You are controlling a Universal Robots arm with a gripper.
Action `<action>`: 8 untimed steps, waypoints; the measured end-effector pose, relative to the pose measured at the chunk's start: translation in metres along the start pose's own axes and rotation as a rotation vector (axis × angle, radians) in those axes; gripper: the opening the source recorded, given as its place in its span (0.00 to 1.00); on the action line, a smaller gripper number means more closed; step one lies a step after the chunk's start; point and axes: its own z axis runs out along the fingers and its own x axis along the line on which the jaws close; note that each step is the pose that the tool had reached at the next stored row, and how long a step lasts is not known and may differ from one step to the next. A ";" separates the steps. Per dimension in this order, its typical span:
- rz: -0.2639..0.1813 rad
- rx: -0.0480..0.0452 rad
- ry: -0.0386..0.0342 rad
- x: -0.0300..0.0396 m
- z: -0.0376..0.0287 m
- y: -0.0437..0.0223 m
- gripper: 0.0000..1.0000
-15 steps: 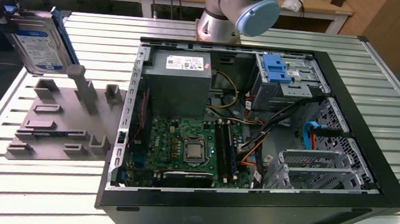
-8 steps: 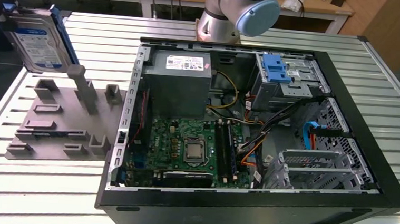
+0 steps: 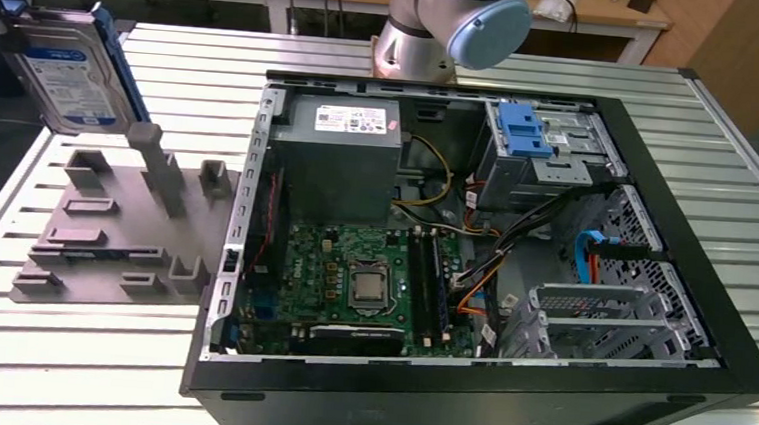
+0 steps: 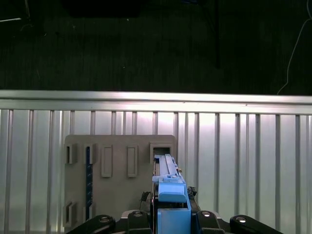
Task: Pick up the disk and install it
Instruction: 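Pick up the disk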
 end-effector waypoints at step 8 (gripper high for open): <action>0.000 -0.0002 0.0001 0.0000 -0.0025 0.0000 0.36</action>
